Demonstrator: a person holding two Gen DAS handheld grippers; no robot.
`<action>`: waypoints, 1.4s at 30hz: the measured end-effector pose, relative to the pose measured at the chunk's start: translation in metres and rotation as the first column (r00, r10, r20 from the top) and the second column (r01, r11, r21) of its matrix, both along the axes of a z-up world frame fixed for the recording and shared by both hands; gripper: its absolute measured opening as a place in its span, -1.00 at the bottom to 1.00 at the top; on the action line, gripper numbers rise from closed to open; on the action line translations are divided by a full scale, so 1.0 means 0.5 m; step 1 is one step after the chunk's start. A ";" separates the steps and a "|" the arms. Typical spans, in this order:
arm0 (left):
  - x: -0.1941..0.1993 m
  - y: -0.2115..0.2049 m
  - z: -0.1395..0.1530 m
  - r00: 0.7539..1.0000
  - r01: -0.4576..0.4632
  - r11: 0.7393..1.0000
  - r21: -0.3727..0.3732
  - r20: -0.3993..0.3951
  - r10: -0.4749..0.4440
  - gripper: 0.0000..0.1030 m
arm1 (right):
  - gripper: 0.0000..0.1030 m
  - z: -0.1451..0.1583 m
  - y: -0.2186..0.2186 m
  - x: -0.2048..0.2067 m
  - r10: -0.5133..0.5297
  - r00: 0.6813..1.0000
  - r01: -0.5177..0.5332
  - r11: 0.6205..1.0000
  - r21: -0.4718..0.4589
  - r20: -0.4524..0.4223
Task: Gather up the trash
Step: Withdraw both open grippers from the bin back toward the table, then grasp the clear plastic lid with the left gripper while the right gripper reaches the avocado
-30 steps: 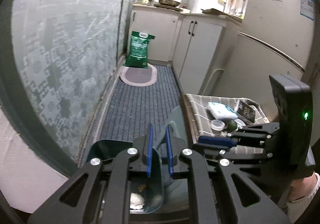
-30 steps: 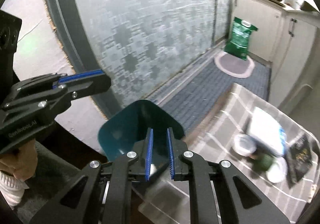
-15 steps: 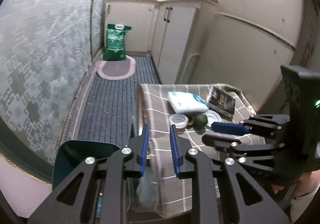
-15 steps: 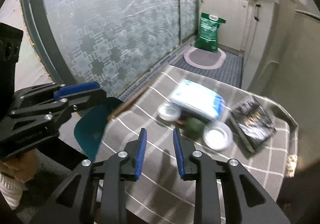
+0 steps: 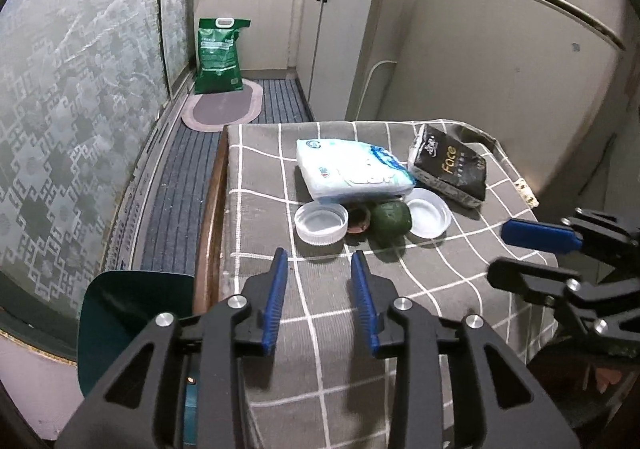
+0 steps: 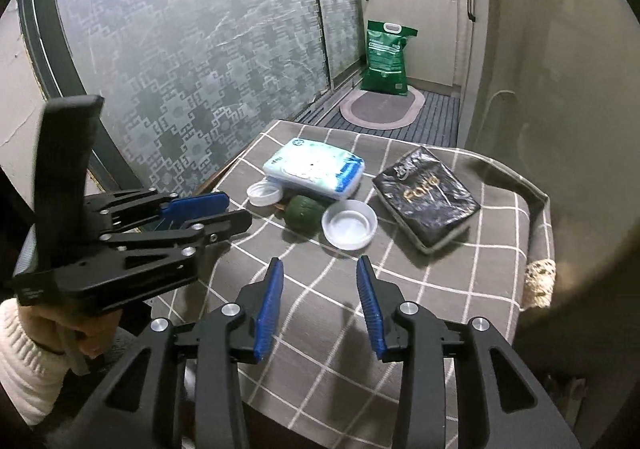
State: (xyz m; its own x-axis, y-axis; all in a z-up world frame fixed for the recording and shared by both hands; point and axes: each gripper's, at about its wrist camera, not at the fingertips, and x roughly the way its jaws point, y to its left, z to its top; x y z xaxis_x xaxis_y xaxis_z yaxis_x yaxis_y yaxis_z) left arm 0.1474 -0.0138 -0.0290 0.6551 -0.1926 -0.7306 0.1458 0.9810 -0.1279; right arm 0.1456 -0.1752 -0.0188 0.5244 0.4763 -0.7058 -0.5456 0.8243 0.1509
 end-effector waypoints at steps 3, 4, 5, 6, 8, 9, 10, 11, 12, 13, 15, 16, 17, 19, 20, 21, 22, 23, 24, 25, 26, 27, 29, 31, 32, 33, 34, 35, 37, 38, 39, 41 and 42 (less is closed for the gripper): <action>0.010 -0.001 -0.004 1.000 -0.008 1.000 -0.012 -0.001 0.008 -0.25 | -0.24 -0.006 -0.009 0.000 -0.003 1.000 0.003 1.000 0.000 -0.007; 0.013 -0.001 -0.005 1.000 -0.012 1.000 -0.018 0.001 0.012 -0.23 | -0.23 -0.008 -0.012 0.001 -0.004 1.000 0.004 1.000 -0.003 -0.011; 0.015 -0.001 -0.005 1.000 -0.016 1.000 -0.024 0.002 0.016 -0.22 | -0.23 -0.009 -0.012 0.000 -0.005 1.000 0.005 1.000 -0.004 -0.014; 0.018 -0.001 -0.007 1.000 -0.019 0.999 -0.034 0.001 0.019 -0.20 | -0.23 -0.010 -0.015 0.001 -0.007 1.000 0.007 1.000 -0.006 -0.017; 0.024 -0.003 -0.009 1.000 -0.024 0.999 -0.045 0.000 0.024 -0.17 | -0.23 -0.014 -0.017 -0.001 -0.010 1.000 0.010 1.000 -0.009 -0.021; 0.027 -0.005 -0.009 1.000 -0.027 0.999 -0.047 0.001 0.027 -0.16 | -0.23 -0.016 -0.020 -0.002 -0.011 1.000 0.011 1.000 -0.010 -0.024; 0.030 -0.006 -0.009 1.000 -0.030 0.998 -0.049 0.001 0.030 -0.15 | -0.23 -0.018 -0.022 -0.003 -0.012 1.000 0.012 1.000 -0.011 -0.025; 0.033 -0.006 -0.009 0.999 -0.035 0.998 -0.055 0.002 0.035 -0.15 | -0.22 -0.020 -0.025 -0.003 -0.013 1.000 0.012 1.000 -0.012 -0.027; 0.035 -0.006 -0.009 0.999 -0.039 0.998 -0.058 0.002 0.039 -0.15 | -0.21 -0.021 -0.026 -0.004 -0.013 1.000 0.013 1.000 -0.013 -0.029; 0.037 -0.006 -0.009 0.999 -0.044 0.997 -0.064 0.001 0.045 -0.14 | -0.21 -0.022 -0.028 -0.006 -0.014 0.999 0.014 1.000 -0.015 -0.029; 0.043 -0.005 -0.008 0.999 -0.051 0.996 -0.077 0.001 0.051 -0.13 | -0.20 -0.025 -0.033 -0.008 -0.015 0.999 0.015 1.000 -0.016 -0.031; 0.046 -0.005 -0.008 0.999 -0.052 0.995 -0.082 0.000 0.052 -0.12 | -0.20 -0.025 -0.036 -0.009 -0.016 0.999 0.016 1.000 -0.017 -0.031; 0.048 -0.005 -0.008 0.999 -0.051 0.995 -0.085 0.002 0.051 -0.11 | -0.20 -0.025 -0.038 -0.010 -0.017 0.999 0.016 1.000 -0.015 -0.031; 0.050 -0.007 -0.009 0.999 -0.051 0.995 -0.086 0.005 0.052 -0.10 | -0.19 -0.022 -0.041 -0.012 -0.015 1.000 0.015 1.000 -0.009 -0.028; 0.050 -0.008 -0.010 0.999 -0.052 0.995 -0.084 0.005 0.053 -0.10 | -0.19 -0.022 -0.043 -0.014 -0.012 1.000 0.012 1.000 -0.007 -0.026; 0.050 -0.008 -0.009 0.999 -0.054 0.995 -0.083 0.005 0.054 -0.11 | -0.19 -0.021 -0.043 -0.014 -0.008 1.000 0.008 1.000 -0.004 -0.025; 0.051 -0.009 -0.010 0.998 -0.056 0.995 -0.080 0.006 0.057 -0.18 | -0.19 -0.022 -0.041 -0.014 -0.005 1.000 0.005 1.000 -0.001 -0.025; 0.051 -0.009 -0.011 0.998 -0.059 0.996 -0.073 0.007 0.060 -0.26 | -0.18 -0.023 -0.039 -0.015 0.000 1.000 0.000 1.000 0.002 -0.027; 0.051 -0.010 -0.011 0.998 -0.065 0.996 -0.060 0.009 0.066 -0.37 | -0.18 -0.024 -0.037 -0.015 0.005 1.000 -0.005 1.000 0.002 -0.030; 0.051 -0.009 -0.011 0.998 -0.063 0.996 -0.060 0.010 0.064 -0.37 | -0.18 -0.025 -0.035 -0.017 0.007 1.000 -0.008 1.000 -0.001 -0.031; 0.051 -0.009 -0.011 0.998 -0.063 0.996 -0.062 0.010 0.063 -0.37 | -0.18 -0.026 -0.032 -0.017 0.009 1.000 -0.009 1.000 -0.004 -0.030; 0.051 -0.008 -0.011 0.998 -0.061 0.996 -0.061 0.011 0.062 -0.37 | -0.18 -0.026 -0.029 -0.017 0.011 0.999 -0.012 1.000 -0.005 -0.031; 0.051 -0.008 -0.011 0.998 -0.062 0.996 -0.062 0.010 0.063 -0.37 | -0.18 -0.024 -0.022 -0.015 0.015 0.999 -0.015 1.000 -0.006 -0.030; 0.051 -0.008 -0.010 0.998 -0.061 0.996 -0.065 0.011 0.062 -0.37 | -0.18 -0.024 -0.013 -0.013 0.024 0.999 -0.024 1.000 -0.003 -0.029; 0.050 -0.006 -0.009 0.998 -0.056 0.996 -0.068 0.011 0.057 -0.37 | -0.18 -0.024 -0.008 -0.012 0.028 0.999 -0.028 1.000 0.000 -0.030; 0.048 -0.004 -0.008 0.998 -0.054 0.996 -0.072 0.013 0.055 -0.37 | -0.18 -0.026 -0.003 -0.010 0.034 0.999 -0.034 0.999 0.006 -0.032; 0.045 -0.002 -0.006 0.998 -0.052 0.996 -0.074 0.014 0.053 -0.37 | -0.18 -0.029 0.003 -0.007 0.043 0.998 -0.042 0.999 0.014 -0.037; 0.043 0.000 -0.005 0.999 -0.051 0.996 -0.075 0.015 0.052 -0.37 | -0.18 -0.033 0.010 -0.004 0.050 0.998 -0.049 0.999 0.023 -0.043; 0.039 0.004 -0.003 0.998 -0.052 0.996 -0.076 0.018 0.053 -0.37 | -0.18 -0.038 0.020 0.002 0.056 0.997 -0.054 0.998 0.024 -0.049; 0.036 0.009 0.000 0.998 -0.054 0.995 -0.080 0.022 0.056 -0.37 | -0.18 -0.040 0.028 0.005 0.060 0.997 -0.059 0.998 0.027 -0.050; 0.032 0.014 0.002 0.998 -0.055 0.995 -0.084 0.023 0.057 -0.37 | -0.18 -0.038 0.032 0.008 0.061 0.997 -0.060 0.998 0.034 -0.052; 0.025 0.021 0.007 0.998 -0.053 0.994 -0.096 0.025 0.056 -0.37 | -0.18 -0.036 0.041 0.015 0.068 0.996 -0.065 0.996 0.055 -0.061; 0.023 0.023 0.008 0.999 -0.047 0.994 -0.102 0.022 0.050 -0.37 | -0.18 -0.037 0.047 0.018 0.072 0.996 -0.068 0.996 0.059 -0.061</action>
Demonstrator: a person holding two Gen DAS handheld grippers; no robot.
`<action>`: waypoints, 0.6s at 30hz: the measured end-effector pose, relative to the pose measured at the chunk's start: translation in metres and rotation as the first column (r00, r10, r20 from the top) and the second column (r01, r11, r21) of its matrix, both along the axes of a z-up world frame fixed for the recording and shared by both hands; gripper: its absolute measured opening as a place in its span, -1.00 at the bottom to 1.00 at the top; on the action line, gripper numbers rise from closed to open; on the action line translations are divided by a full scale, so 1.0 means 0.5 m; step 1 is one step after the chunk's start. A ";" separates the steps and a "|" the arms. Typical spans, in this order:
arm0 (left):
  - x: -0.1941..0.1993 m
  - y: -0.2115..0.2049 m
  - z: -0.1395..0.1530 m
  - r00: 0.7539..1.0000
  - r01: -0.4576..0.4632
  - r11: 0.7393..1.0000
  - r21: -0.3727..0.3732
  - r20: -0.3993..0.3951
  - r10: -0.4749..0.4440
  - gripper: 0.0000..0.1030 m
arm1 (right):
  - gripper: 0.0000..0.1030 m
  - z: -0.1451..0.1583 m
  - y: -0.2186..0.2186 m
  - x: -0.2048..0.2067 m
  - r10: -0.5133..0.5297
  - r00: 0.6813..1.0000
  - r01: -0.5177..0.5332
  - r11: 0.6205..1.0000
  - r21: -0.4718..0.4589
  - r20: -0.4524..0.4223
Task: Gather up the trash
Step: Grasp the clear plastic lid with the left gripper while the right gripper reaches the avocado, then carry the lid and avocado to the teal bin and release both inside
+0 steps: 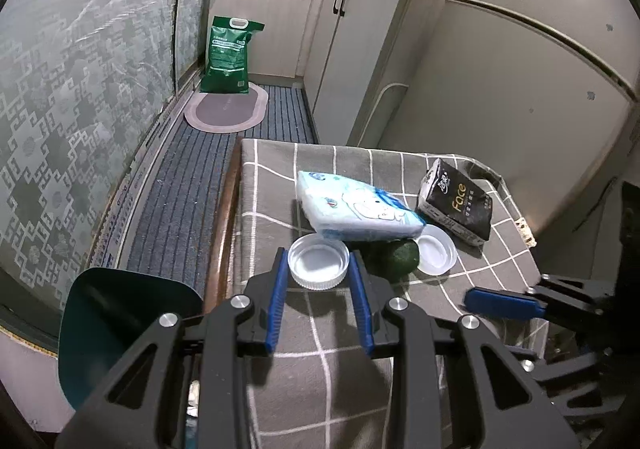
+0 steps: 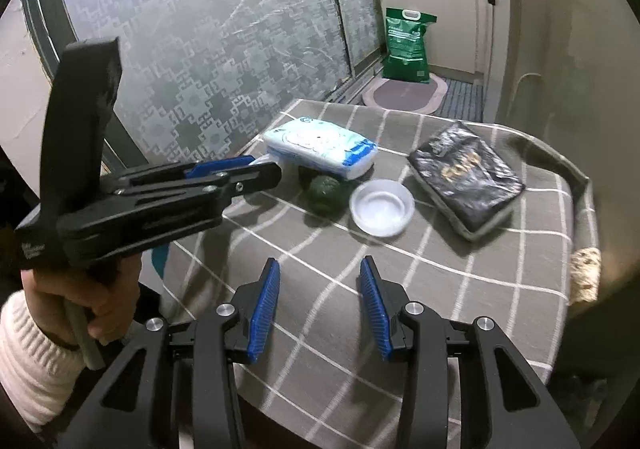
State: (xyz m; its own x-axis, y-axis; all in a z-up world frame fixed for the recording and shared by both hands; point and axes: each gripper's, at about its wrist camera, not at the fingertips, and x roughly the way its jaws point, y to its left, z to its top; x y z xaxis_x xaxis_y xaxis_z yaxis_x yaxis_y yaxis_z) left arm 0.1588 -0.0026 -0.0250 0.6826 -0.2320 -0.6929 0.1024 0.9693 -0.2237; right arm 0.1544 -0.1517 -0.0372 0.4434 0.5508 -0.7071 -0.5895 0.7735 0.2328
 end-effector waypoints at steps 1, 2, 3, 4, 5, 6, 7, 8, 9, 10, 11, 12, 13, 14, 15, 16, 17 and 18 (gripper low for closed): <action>-0.003 0.001 0.001 1.000 0.006 1.000 -0.002 -0.003 -0.006 -0.37 | -0.18 -0.001 0.006 0.002 0.003 1.000 -0.003 1.000 0.003 0.001; -0.006 -0.001 0.000 1.000 0.012 1.000 -0.003 -0.007 -0.012 -0.37 | -0.18 -0.002 0.009 0.006 0.005 1.000 -0.005 1.000 0.005 0.001; -0.009 -0.002 0.000 1.000 0.017 1.000 0.001 -0.009 -0.017 -0.37 | -0.18 -0.001 0.014 0.007 0.005 1.000 -0.005 1.000 0.008 0.002; -0.011 -0.005 -0.001 1.000 0.025 1.000 0.007 -0.014 -0.025 -0.37 | -0.18 -0.001 0.018 0.011 0.001 1.000 -0.001 1.000 0.012 0.004; -0.013 -0.005 -0.002 0.999 0.032 0.999 0.010 -0.018 -0.032 -0.37 | -0.18 -0.001 0.022 0.012 -0.002 1.000 0.002 1.000 0.011 0.005; -0.015 -0.008 -0.004 0.999 0.042 0.999 0.016 -0.023 -0.042 -0.37 | -0.18 0.000 0.027 0.015 -0.005 1.000 0.005 1.000 0.008 0.007; -0.017 -0.009 -0.006 0.998 0.050 0.998 0.023 -0.027 -0.050 -0.37 | -0.18 0.000 0.030 0.018 -0.010 1.000 0.010 1.000 0.004 0.011; -0.020 -0.012 -0.008 0.998 0.059 0.998 0.034 -0.031 -0.058 -0.37 | -0.18 -0.001 0.034 0.021 -0.020 1.000 0.020 1.000 -0.007 0.015; -0.022 -0.011 -0.010 0.997 0.065 0.997 0.040 -0.032 -0.063 -0.37 | -0.18 -0.004 0.038 0.025 -0.028 0.999 0.029 0.999 -0.017 0.017; -0.024 -0.009 -0.012 0.997 0.068 0.997 0.042 -0.032 -0.067 -0.38 | -0.18 -0.008 0.040 0.029 -0.037 0.999 0.037 0.999 -0.024 0.015; -0.026 -0.006 -0.012 0.997 0.069 0.997 0.047 -0.031 -0.067 -0.38 | -0.18 -0.010 0.041 0.033 -0.043 0.999 0.043 0.999 -0.027 0.013; -0.029 -0.003 -0.012 0.997 0.070 0.996 0.046 -0.031 -0.069 -0.38 | -0.18 -0.014 0.041 0.037 -0.050 0.999 0.050 0.998 -0.030 0.011; -0.031 0.000 -0.011 0.997 0.067 0.997 0.048 -0.030 -0.066 -0.38 | -0.18 -0.015 0.041 0.041 -0.055 0.998 0.056 0.998 -0.027 0.012; -0.034 0.005 -0.010 0.997 0.068 0.997 0.042 -0.029 -0.067 -0.38 | -0.18 -0.015 0.042 0.045 -0.066 0.998 0.066 0.997 -0.029 0.018; -0.035 0.008 -0.008 0.997 0.068 0.997 0.038 -0.028 -0.067 -0.38 | -0.18 -0.014 0.044 0.048 -0.073 0.997 0.073 0.997 -0.030 0.020; -0.037 0.013 -0.005 0.998 0.066 0.997 0.037 -0.023 -0.065 -0.38 | -0.18 -0.014 0.046 0.051 -0.081 0.997 0.081 0.996 -0.032 0.022; -0.042 0.017 -0.002 0.998 0.063 0.997 0.037 -0.015 -0.063 -0.38 | -0.18 -0.013 0.048 0.054 -0.085 0.996 0.085 0.996 -0.031 0.021; -0.044 0.022 0.002 0.998 0.062 0.997 0.035 -0.012 -0.062 -0.38 | -0.18 -0.013 0.049 0.056 -0.090 0.996 0.091 0.995 -0.029 0.020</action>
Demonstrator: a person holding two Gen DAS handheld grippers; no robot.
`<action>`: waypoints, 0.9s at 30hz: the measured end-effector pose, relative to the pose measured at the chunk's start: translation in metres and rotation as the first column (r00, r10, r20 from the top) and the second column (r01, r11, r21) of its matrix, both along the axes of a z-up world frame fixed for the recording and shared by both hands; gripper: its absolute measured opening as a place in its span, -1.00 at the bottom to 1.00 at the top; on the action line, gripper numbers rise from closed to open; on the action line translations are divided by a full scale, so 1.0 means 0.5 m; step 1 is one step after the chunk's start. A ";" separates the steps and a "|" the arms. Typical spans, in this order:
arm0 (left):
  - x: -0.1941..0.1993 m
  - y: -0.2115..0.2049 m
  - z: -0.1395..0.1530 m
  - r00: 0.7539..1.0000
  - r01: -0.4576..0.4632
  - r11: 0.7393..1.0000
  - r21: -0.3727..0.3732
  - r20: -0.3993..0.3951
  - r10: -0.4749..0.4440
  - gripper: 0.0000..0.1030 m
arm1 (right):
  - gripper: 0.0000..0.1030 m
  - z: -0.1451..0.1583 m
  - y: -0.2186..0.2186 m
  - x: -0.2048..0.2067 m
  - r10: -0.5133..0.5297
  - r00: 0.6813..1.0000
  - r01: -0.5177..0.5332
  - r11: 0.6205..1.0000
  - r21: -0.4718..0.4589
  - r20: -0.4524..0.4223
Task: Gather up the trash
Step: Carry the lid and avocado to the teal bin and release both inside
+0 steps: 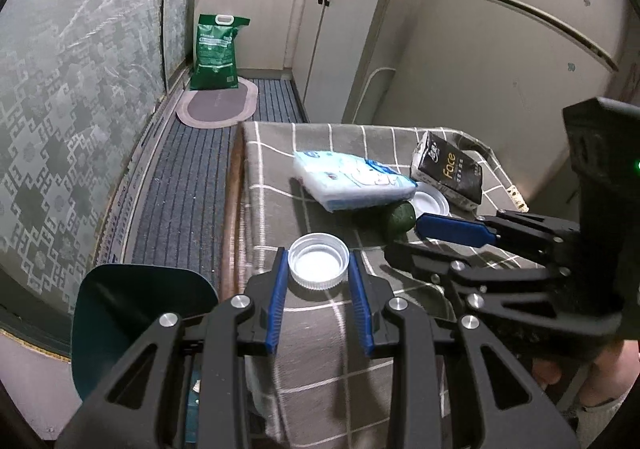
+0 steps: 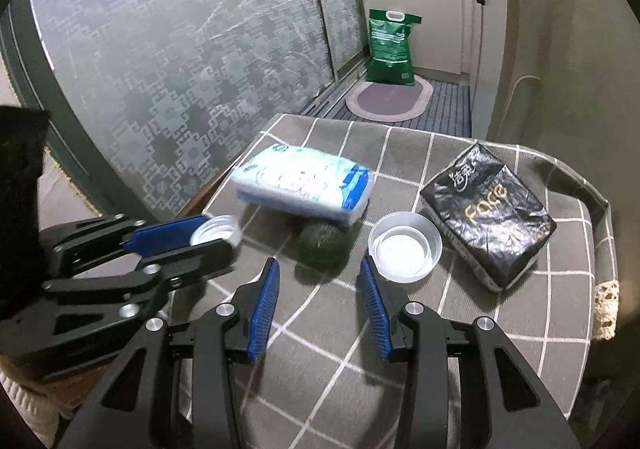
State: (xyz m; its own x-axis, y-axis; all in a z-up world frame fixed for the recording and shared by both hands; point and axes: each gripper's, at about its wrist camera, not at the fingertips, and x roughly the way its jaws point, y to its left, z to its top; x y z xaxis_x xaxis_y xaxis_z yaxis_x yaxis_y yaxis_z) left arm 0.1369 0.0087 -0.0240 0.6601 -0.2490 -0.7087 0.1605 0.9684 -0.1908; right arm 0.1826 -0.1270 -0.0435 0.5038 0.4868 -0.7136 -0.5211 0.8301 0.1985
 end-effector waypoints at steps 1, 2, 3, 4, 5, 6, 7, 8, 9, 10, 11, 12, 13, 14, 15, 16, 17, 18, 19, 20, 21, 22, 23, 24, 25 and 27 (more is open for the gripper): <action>-0.004 0.006 0.003 1.000 -0.004 1.000 -0.003 0.005 0.004 -0.38 | -0.18 0.000 0.001 0.002 -0.006 1.000 0.006 1.000 0.004 0.000; -0.004 0.011 0.006 1.000 -0.006 1.000 -0.004 0.008 0.006 -0.38 | -0.18 0.000 0.004 0.006 -0.010 1.000 0.010 1.000 0.005 0.000; -0.008 0.019 0.009 1.000 -0.013 1.000 -0.005 0.013 0.013 -0.38 | -0.18 0.000 0.008 0.009 -0.013 1.000 0.013 1.000 0.006 0.001; -0.011 0.026 0.011 1.000 -0.017 1.000 -0.006 0.014 0.017 -0.38 | -0.18 0.000 0.011 0.011 -0.014 1.000 0.014 1.000 0.006 0.003; -0.012 0.031 0.012 1.000 -0.021 1.000 -0.008 0.014 0.021 -0.38 | -0.18 -0.001 0.015 0.014 -0.015 1.000 0.015 1.000 0.006 0.004; -0.014 0.040 0.013 1.000 -0.026 1.000 -0.008 0.015 0.026 -0.38 | -0.18 -0.001 0.020 0.016 -0.018 1.000 0.018 1.000 0.002 0.010; -0.017 0.047 0.014 0.999 -0.030 1.000 -0.007 0.016 0.030 -0.38 | -0.18 -0.002 0.024 0.017 -0.025 0.999 0.025 1.000 -0.009 0.020; -0.021 0.056 0.014 0.999 -0.036 0.999 -0.005 0.017 0.036 -0.38 | -0.27 -0.002 0.027 0.019 -0.035 0.999 0.036 0.999 -0.025 0.027; -0.023 0.064 0.015 0.999 -0.041 0.999 -0.005 0.018 0.041 -0.38 | -0.44 -0.002 0.027 0.020 -0.044 0.998 0.046 0.998 -0.033 0.034; -0.027 0.073 0.015 0.999 -0.047 0.999 -0.006 0.019 0.047 -0.38 | -0.46 -0.002 0.027 0.022 -0.053 0.998 0.054 0.998 -0.035 0.033; -0.027 0.080 0.016 0.998 -0.051 0.999 -0.006 0.019 0.051 -0.38 | -0.47 -0.002 0.024 0.022 -0.054 0.998 0.055 0.998 -0.034 0.028; -0.030 0.089 0.018 0.998 -0.058 0.998 -0.006 0.021 0.058 -0.38 | -0.48 -0.002 0.024 0.022 -0.056 0.998 0.057 0.998 -0.037 0.024; -0.032 0.097 0.019 0.998 -0.064 0.998 -0.005 0.023 0.064 -0.38 | -0.48 0.000 0.026 0.020 -0.056 0.998 0.057 0.997 -0.043 0.022; -0.035 0.108 0.020 0.997 -0.072 0.997 -0.005 0.024 0.072 -0.38 | -0.49 0.003 0.028 0.016 -0.056 0.998 0.057 0.997 -0.052 0.020; -0.038 0.114 0.020 0.997 -0.076 0.997 -0.004 0.024 0.076 -0.38 | -0.49 0.005 0.027 0.011 -0.053 0.998 0.054 0.997 -0.056 0.019; -0.040 0.124 0.019 0.996 -0.084 0.996 -0.002 0.024 0.084 -0.38 | -0.49 0.010 0.030 0.001 -0.047 0.999 0.048 0.997 -0.062 0.019; -0.043 0.133 0.019 0.996 -0.091 0.996 0.001 0.023 0.091 -0.38 | -0.49 0.014 0.034 -0.004 -0.045 0.999 0.046 0.997 -0.067 0.022; -0.045 0.140 0.019 0.995 -0.097 0.995 0.003 0.022 0.097 -0.38 | -0.49 0.018 0.037 -0.012 -0.040 0.999 0.042 0.996 -0.072 0.028; -0.047 0.149 0.017 0.994 -0.105 0.994 0.004 0.020 0.105 -0.38 | -0.49 0.025 0.042 -0.021 -0.027 0.999 0.029 0.997 -0.073 0.031; -0.049 0.156 0.017 0.994 -0.111 0.994 0.005 0.020 0.111 -0.37 | -0.49 0.031 0.048 -0.027 -0.015 0.999 0.017 0.998 -0.068 0.036; -0.052 0.164 0.016 0.992 -0.122 0.993 0.006 0.018 0.121 -0.37 | -0.49 0.035 0.053 -0.031 -0.008 0.999 0.011 0.998 -0.066 0.041; -0.054 0.172 0.016 0.991 -0.130 0.991 0.006 0.015 0.130 -0.37 | -0.49 0.042 0.062 -0.036 0.008 0.999 -0.005 0.998 -0.060 0.047; -0.055 0.180 0.015 0.990 -0.139 0.990 0.006 0.013 0.138 -0.37 | -0.49 0.048 0.069 -0.038 0.019 0.999 -0.016 0.998 -0.053 0.051; -0.056 0.186 0.015 0.990 -0.143 0.990 0.006 0.012 0.143 -0.37 | -0.49 0.052 0.076 -0.040 0.030 0.998 -0.028 0.999 -0.044 0.055; -0.057 0.192 0.014 0.989 -0.147 0.989 0.005 0.009 0.147 -0.37 | -0.49 0.056 0.087 -0.043 0.048 0.997 -0.046 0.998 -0.035 0.058; -0.059 0.204 0.008 0.988 -0.154 0.988 0.008 0.002 0.154 -0.37 | -0.49 0.060 0.105 -0.046 0.070 0.996 -0.068 0.997 -0.031 0.059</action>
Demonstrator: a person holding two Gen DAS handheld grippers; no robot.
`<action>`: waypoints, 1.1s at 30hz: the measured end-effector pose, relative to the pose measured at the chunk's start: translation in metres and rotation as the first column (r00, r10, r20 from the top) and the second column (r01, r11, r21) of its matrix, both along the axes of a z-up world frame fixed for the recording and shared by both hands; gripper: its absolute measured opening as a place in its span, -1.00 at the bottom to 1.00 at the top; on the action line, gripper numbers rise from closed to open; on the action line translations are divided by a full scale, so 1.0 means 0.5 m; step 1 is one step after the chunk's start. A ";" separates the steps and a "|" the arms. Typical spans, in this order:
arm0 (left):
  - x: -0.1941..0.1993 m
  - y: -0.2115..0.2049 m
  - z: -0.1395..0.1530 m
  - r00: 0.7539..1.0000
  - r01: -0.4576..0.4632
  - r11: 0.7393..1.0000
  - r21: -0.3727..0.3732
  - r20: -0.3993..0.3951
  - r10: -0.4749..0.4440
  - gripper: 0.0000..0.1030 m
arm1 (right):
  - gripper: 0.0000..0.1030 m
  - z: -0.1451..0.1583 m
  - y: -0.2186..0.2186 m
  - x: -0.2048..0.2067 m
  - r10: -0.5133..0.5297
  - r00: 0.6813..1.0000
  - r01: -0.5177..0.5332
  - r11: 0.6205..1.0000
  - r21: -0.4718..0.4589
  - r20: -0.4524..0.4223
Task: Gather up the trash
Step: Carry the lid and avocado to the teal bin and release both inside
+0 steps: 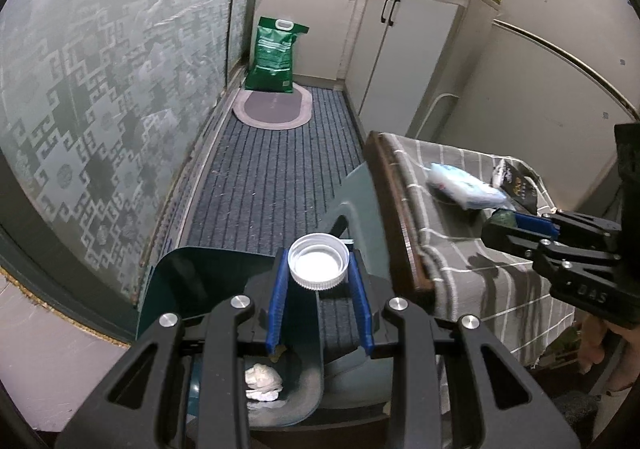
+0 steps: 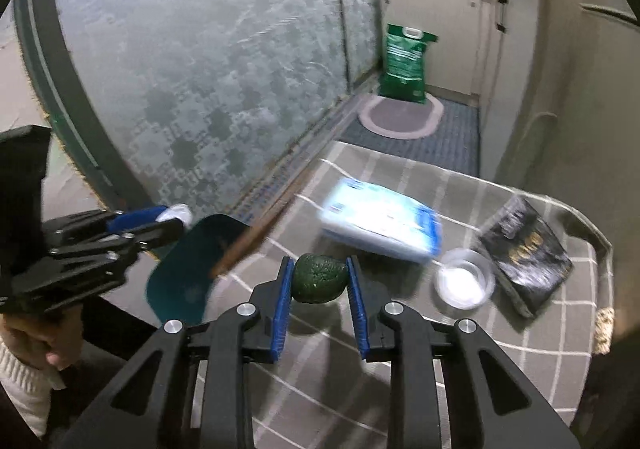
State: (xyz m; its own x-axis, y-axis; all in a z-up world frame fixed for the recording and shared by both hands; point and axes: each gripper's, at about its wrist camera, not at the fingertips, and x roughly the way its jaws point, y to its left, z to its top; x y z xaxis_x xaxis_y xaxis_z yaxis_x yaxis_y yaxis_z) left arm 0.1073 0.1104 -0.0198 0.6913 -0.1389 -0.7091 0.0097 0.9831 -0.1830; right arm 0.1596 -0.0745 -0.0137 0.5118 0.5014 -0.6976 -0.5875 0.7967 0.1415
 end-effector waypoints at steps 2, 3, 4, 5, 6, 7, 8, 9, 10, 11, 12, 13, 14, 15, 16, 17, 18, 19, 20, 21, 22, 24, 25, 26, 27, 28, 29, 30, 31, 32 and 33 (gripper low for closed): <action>-0.001 0.010 -0.009 1.000 -0.007 1.000 0.003 -0.015 0.007 -0.37 | -0.49 0.003 0.022 -0.002 0.028 1.000 -0.028 1.000 0.007 -0.002; -0.001 0.018 -0.018 0.999 -0.014 1.000 0.009 -0.032 0.014 -0.37 | -0.49 0.003 0.033 -0.004 0.041 0.999 -0.041 0.999 0.007 -0.002; -0.001 0.023 -0.025 0.999 -0.019 1.000 0.013 -0.043 0.020 -0.37 | -0.49 0.004 0.040 -0.007 0.050 0.999 -0.050 0.999 0.005 0.000; -0.002 0.030 -0.033 0.998 -0.024 1.000 0.019 -0.057 0.025 -0.37 | -0.49 0.005 0.052 -0.009 0.064 0.998 -0.064 0.998 0.006 0.001; -0.002 0.034 -0.040 0.997 -0.027 0.999 0.023 -0.067 0.029 -0.37 | -0.49 0.006 0.059 -0.012 0.076 0.997 -0.076 0.997 0.008 0.001; -0.003 0.040 -0.047 0.996 -0.030 0.999 0.027 -0.078 0.033 -0.37 | -0.49 0.008 0.067 -0.014 0.086 0.996 -0.086 0.996 0.009 0.003; -0.005 0.049 -0.056 0.995 -0.034 0.999 0.034 -0.094 0.037 -0.37 | -0.49 0.010 0.076 -0.015 0.097 0.995 -0.097 0.995 0.009 0.004; -0.008 0.054 -0.063 0.994 -0.036 0.999 0.039 -0.102 0.040 -0.37 | -0.49 0.010 0.084 -0.016 0.105 0.994 -0.105 0.994 0.010 0.004; -0.011 0.061 -0.071 0.992 -0.041 0.998 0.048 -0.113 0.046 -0.37 | -0.49 0.011 0.095 -0.017 0.118 0.993 -0.118 0.993 0.013 0.002; -0.013 0.068 -0.079 0.991 -0.044 0.997 0.056 -0.126 0.051 -0.37 | -0.48 0.011 0.100 -0.018 0.123 0.992 -0.123 0.992 0.014 0.002; -0.014 0.073 -0.085 0.989 -0.046 0.997 0.061 -0.135 0.054 -0.37 | -0.49 0.011 0.109 -0.019 0.132 0.991 -0.132 0.991 0.015 0.002; -0.015 0.077 -0.091 0.988 -0.047 0.997 0.066 -0.146 0.056 -0.37 | -0.48 0.011 0.121 -0.019 0.143 0.990 -0.143 0.990 0.016 -0.001; -0.017 0.081 -0.099 0.986 -0.046 0.996 0.073 -0.157 0.057 -0.37 | -0.49 0.011 0.132 -0.020 0.154 0.988 -0.154 0.988 0.015 -0.003; -0.020 0.085 -0.109 0.984 -0.046 0.996 0.080 -0.170 0.059 -0.37 | -0.48 0.011 0.139 -0.022 0.160 0.987 -0.160 0.987 0.013 -0.003; -0.022 0.089 -0.118 0.981 -0.044 0.995 0.085 -0.184 0.059 -0.37 | -0.48 0.010 0.148 -0.022 0.167 0.986 -0.167 0.986 0.011 -0.005; -0.024 0.091 -0.129 0.978 -0.039 0.995 0.090 -0.198 0.056 -0.37 | -0.48 0.008 0.163 -0.023 0.178 0.984 -0.178 0.984 0.007 -0.008; -0.027 0.092 -0.136 0.977 -0.033 0.995 0.096 -0.209 0.052 -0.37 | -0.48 0.006 0.172 -0.023 0.186 0.982 -0.186 0.983 0.004 -0.011; -0.029 0.094 -0.144 0.974 -0.028 0.995 0.101 -0.219 0.049 -0.37 | -0.48 0.004 0.177 -0.024 0.192 0.981 -0.192 0.981 0.002 -0.014; -0.032 0.096 -0.156 0.970 -0.019 0.994 0.104 -0.237 0.043 -0.37 | -0.48 0.000 0.188 -0.024 0.199 0.980 -0.199 0.980 -0.004 -0.020; -0.034 0.096 -0.163 0.968 -0.013 0.994 0.107 -0.249 0.039 -0.37 | -0.48 -0.004 0.196 -0.023 0.204 0.979 -0.204 0.979 -0.010 -0.027; -0.036 0.098 -0.173 0.964 -0.007 0.993 0.114 -0.264 0.037 -0.37 | -0.48 -0.010 0.208 -0.021 0.211 0.977 -0.212 0.977 -0.018 -0.037; -0.040 0.102 -0.188 0.959 -0.001 0.992 0.123 -0.283 0.036 -0.37 | -0.48 -0.020 0.224 -0.022 0.222 0.974 -0.224 0.974 -0.028 -0.050; -0.041 0.107 -0.196 0.956 0.001 0.992 0.125 -0.292 0.036 -0.37 | -0.48 -0.026 0.235 -0.021 0.227 0.972 -0.230 0.973 -0.036 -0.059; -0.042 0.111 -0.200 0.954 0.000 0.992 0.125 -0.297 0.037 -0.37 | -0.48 -0.032 0.246 -0.021 0.231 0.971 -0.235 0.971 -0.045 -0.067; -0.044 0.116 -0.206 0.952 0.002 0.992 0.124 -0.304 0.036 -0.37 | -0.48 -0.037 0.252 -0.020 0.234 0.970 -0.238 0.970 -0.050 -0.072; -0.046 0.119 -0.210 0.950 0.003 0.992 0.125 -0.310 0.037 -0.37 | -0.48 -0.041 0.260 -0.021 0.237 0.968 -0.241 0.969 -0.055 -0.079; -0.049 0.122 -0.214 0.948 0.003 0.992 0.128 -0.316 0.038 -0.37 | -0.48 -0.047 0.272 -0.021 0.240 0.967 -0.246 0.967 -0.064 -0.087; -0.049 0.124 -0.216 0.947 0.005 0.992 0.128 -0.320 0.037 -0.37 | -0.48 -0.053 0.280 -0.021 0.243 0.966 -0.250 0.966 -0.071 -0.093; -0.051 0.126 -0.221 0.945 0.008 0.992 0.129 -0.326 0.034 -0.37 | -0.48 -0.060 0.292 -0.021 0.247 0.964 -0.255 0.964 -0.081 -0.103; -0.052 0.129 -0.225 0.944 0.011 0.991 0.132 -0.330 0.033 -0.37 | -0.48 -0.066 0.298 -0.021 0.251 0.962 -0.261 0.961 -0.088 -0.109; -0.052 0.130 -0.226 0.943 0.014 0.991 0.133 -0.331 0.031 -0.37 | -0.48 -0.073 0.308 -0.021 0.254 0.960 -0.266 0.959 -0.095 -0.118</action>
State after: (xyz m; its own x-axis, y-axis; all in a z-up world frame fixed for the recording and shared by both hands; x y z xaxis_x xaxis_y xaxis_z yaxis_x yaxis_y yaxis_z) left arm 0.0814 0.1754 -0.1329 0.4150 -0.0244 -0.9095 -0.0378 0.9983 -0.0440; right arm 0.1492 0.0794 -0.0500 0.2963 0.5255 -0.7975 -0.7633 0.6322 0.1331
